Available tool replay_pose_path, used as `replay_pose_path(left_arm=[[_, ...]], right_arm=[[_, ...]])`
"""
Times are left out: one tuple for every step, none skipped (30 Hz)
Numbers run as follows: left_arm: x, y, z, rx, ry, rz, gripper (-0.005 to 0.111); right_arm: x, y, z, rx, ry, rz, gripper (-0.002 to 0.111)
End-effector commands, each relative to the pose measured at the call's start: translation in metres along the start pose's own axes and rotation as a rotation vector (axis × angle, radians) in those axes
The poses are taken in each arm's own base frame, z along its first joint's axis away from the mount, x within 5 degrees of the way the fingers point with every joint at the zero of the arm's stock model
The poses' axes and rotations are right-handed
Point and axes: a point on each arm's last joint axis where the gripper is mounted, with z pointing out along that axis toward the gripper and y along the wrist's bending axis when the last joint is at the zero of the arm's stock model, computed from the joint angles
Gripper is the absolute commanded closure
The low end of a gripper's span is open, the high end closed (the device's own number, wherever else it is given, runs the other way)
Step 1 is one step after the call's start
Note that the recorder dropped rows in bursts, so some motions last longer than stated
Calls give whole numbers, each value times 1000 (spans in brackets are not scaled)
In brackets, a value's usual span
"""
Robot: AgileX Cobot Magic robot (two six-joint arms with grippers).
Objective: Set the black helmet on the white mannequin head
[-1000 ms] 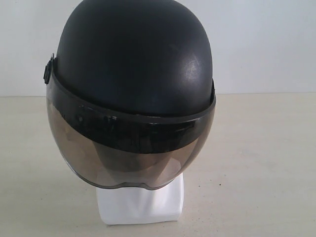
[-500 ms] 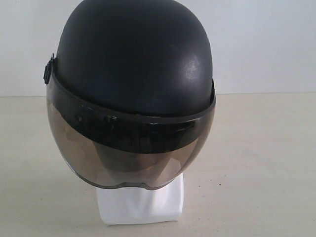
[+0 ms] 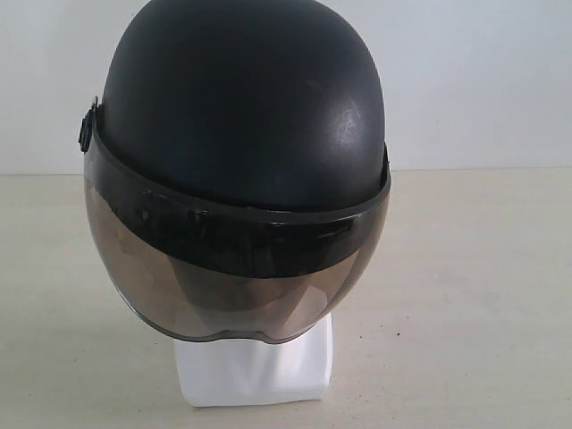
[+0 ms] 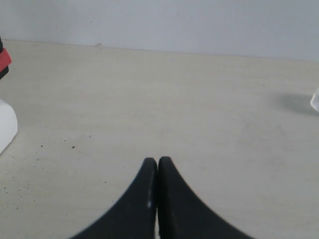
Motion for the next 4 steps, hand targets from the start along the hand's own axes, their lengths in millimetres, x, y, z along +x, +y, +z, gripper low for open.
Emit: replay_pose_path(left_arm=[[1,0,0,0,4,-24,102],[1,0,0,0,4,-24,102],[1,0,0,0,4,-24,102],[1,0,0,0,4,-24,102]], right_arm=[[-1,0,0,6,-9,-3,108],[-1,0,0,6,-9,-3,108],[-1,0,0,6,-9,-3,108],[-1,0,0,6,-9,-3,108]])
